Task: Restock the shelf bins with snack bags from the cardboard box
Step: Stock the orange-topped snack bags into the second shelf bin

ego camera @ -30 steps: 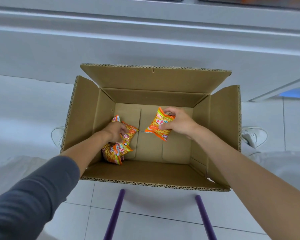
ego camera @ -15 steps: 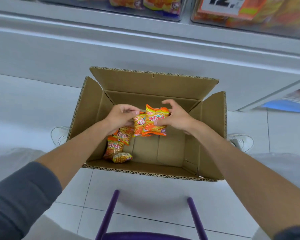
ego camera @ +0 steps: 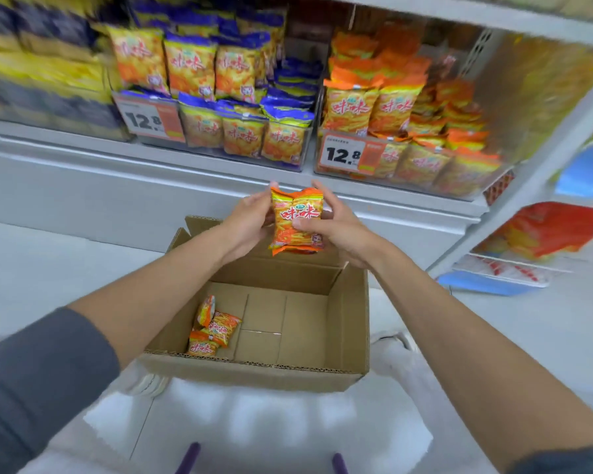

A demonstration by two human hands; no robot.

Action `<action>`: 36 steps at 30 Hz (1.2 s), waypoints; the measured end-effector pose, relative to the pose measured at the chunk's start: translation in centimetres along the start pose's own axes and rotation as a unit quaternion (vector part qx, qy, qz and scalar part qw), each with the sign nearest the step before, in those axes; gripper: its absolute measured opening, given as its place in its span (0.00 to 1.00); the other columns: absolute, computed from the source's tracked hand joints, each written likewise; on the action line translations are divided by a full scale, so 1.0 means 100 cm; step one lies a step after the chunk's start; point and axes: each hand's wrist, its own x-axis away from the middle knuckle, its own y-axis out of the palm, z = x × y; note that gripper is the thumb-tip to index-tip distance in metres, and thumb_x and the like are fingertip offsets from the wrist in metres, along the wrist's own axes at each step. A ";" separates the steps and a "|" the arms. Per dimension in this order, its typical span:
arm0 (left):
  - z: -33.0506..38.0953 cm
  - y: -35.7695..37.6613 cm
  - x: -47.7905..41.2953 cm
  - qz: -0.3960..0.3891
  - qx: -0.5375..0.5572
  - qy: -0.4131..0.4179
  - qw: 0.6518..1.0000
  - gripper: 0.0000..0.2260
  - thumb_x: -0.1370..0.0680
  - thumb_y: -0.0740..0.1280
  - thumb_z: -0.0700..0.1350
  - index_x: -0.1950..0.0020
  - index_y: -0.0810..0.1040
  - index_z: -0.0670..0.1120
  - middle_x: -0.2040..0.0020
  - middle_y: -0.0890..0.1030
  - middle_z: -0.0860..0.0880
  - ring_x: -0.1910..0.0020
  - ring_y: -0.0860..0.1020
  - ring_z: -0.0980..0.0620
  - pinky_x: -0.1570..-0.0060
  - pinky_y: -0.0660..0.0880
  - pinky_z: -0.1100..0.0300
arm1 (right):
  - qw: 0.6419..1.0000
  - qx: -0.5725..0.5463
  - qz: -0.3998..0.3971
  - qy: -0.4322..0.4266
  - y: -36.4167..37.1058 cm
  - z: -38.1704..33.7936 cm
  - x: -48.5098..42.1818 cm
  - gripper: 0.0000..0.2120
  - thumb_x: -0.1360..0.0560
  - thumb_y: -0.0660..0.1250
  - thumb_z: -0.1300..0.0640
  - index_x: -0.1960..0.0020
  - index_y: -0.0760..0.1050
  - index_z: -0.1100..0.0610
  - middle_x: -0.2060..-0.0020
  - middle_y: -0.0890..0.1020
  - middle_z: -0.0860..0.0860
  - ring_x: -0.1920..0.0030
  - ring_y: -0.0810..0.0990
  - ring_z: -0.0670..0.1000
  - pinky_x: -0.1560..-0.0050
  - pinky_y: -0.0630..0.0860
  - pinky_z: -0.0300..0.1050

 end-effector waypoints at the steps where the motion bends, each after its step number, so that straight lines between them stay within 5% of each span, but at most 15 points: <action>1: 0.013 0.010 0.005 -0.004 0.001 0.006 1.000 0.21 0.18 0.55 0.59 0.43 0.78 0.44 0.51 0.83 0.45 0.51 0.81 0.50 0.45 0.77 0.52 | 1.000 -0.008 0.010 -0.012 -0.006 -0.012 0.004 0.44 0.31 0.76 0.61 0.24 0.56 0.42 0.42 0.81 0.54 0.46 0.83 0.52 0.50 0.81 0.48; 5: 0.054 0.040 0.017 -0.053 0.012 -0.008 0.999 0.29 0.25 0.51 0.70 0.42 0.77 0.50 0.48 0.84 0.47 0.49 0.82 0.49 0.48 0.79 0.48 | 0.997 0.007 0.058 -0.042 -0.027 -0.049 0.023 0.42 0.33 0.79 0.56 0.26 0.61 0.52 0.41 0.80 0.53 0.43 0.81 0.52 0.41 0.78 0.51; 10: 0.083 0.086 0.004 -0.076 -0.121 0.077 0.987 0.44 0.34 0.71 0.69 0.25 0.63 0.48 0.33 0.73 0.51 0.40 0.78 0.50 0.41 0.77 0.50 | 0.987 0.006 0.138 -0.081 -0.064 -0.074 0.045 0.25 0.28 0.74 0.58 0.35 0.68 0.51 0.44 0.77 0.46 0.48 0.78 0.44 0.49 0.76 0.40; 13: 0.104 0.108 -0.013 0.026 -0.217 0.248 0.944 0.25 0.23 0.67 0.57 0.29 0.69 0.49 0.41 0.75 0.53 0.43 0.75 0.54 0.51 0.75 0.65 | 0.968 -0.005 0.221 -0.122 -0.104 -0.087 0.041 0.37 0.29 0.75 0.56 0.25 0.61 0.54 0.40 0.73 0.48 0.47 0.75 0.41 0.55 0.74 0.34; 16: 0.116 0.105 -0.041 0.143 -0.329 0.358 0.862 0.15 0.24 0.70 0.52 0.39 0.76 0.51 0.47 0.75 0.52 0.49 0.76 0.52 0.50 0.77 0.54 | 0.954 -0.030 0.256 -0.150 -0.137 -0.104 0.024 0.42 0.34 0.78 0.54 0.26 0.62 0.54 0.39 0.77 0.51 0.43 0.80 0.50 0.47 0.80 0.46; 19: 0.117 0.100 -0.066 0.150 -0.404 0.372 0.822 0.15 0.25 0.72 0.48 0.39 0.76 0.52 0.48 0.72 0.51 0.48 0.75 0.50 0.46 0.77 0.51 | 0.958 -0.017 0.243 -0.151 -0.147 -0.114 -0.002 0.50 0.44 0.81 0.47 0.27 0.63 0.52 0.39 0.78 0.52 0.40 0.80 0.53 0.37 0.76 0.55; 22: 0.116 0.099 -0.080 0.145 -0.413 0.385 0.813 0.14 0.25 0.72 0.45 0.40 0.77 0.52 0.48 0.70 0.53 0.47 0.74 0.50 0.45 0.75 0.56 | 0.970 0.056 0.190 -0.141 -0.148 -0.116 -0.026 0.35 0.39 0.81 0.47 0.36 0.74 0.52 0.45 0.82 0.47 0.45 0.81 0.48 0.38 0.76 0.52; 24: 0.115 0.098 -0.085 0.150 -0.412 0.390 0.810 0.14 0.25 0.72 0.44 0.40 0.77 0.52 0.48 0.69 0.54 0.45 0.74 0.51 0.45 0.74 0.58 | 0.965 0.103 0.197 -0.142 -0.148 -0.115 -0.029 0.21 0.32 0.77 0.47 0.43 0.76 0.49 0.49 0.81 0.43 0.48 0.79 0.43 0.49 0.77 0.38; 27: 0.114 0.097 -0.087 0.147 -0.413 0.399 0.805 0.15 0.25 0.72 0.44 0.39 0.77 0.51 0.47 0.69 0.54 0.45 0.72 0.53 0.44 0.74 0.59 | 0.959 0.129 0.192 -0.163 -0.151 -0.107 -0.028 0.18 0.30 0.76 0.49 0.43 0.76 0.49 0.50 0.82 0.44 0.51 0.81 0.43 0.61 0.76 0.31; 31: 0.111 0.098 -0.087 0.147 -0.417 0.406 0.800 0.14 0.24 0.72 0.44 0.39 0.77 0.51 0.47 0.69 0.55 0.44 0.72 0.53 0.43 0.74 0.58 | 0.964 0.179 0.153 -0.128 -0.154 -0.103 -0.025 0.15 0.28 0.74 0.50 0.45 0.75 0.48 0.52 0.82 0.42 0.53 0.81 0.39 0.59 0.76 0.32; 33: 0.110 0.100 -0.086 0.153 -0.413 0.405 0.801 0.15 0.24 0.72 0.43 0.39 0.77 0.51 0.46 0.69 0.55 0.43 0.72 0.52 0.42 0.74 0.58 | 0.958 0.212 0.148 -0.121 -0.157 -0.108 -0.021 0.26 0.30 0.75 0.48 0.34 0.72 0.51 0.42 0.79 0.44 0.43 0.79 0.42 0.50 0.77 0.36; 36: 0.110 0.101 -0.084 0.168 -0.438 0.412 0.781 0.15 0.24 0.72 0.43 0.39 0.77 0.51 0.45 0.71 0.53 0.41 0.71 0.53 0.41 0.73 0.57 | 0.953 0.214 0.188 -0.102 -0.166 -0.110 -0.019 0.49 0.33 0.77 0.45 0.21 0.53 0.52 0.34 0.70 0.48 0.37 0.72 0.50 0.39 0.73 0.48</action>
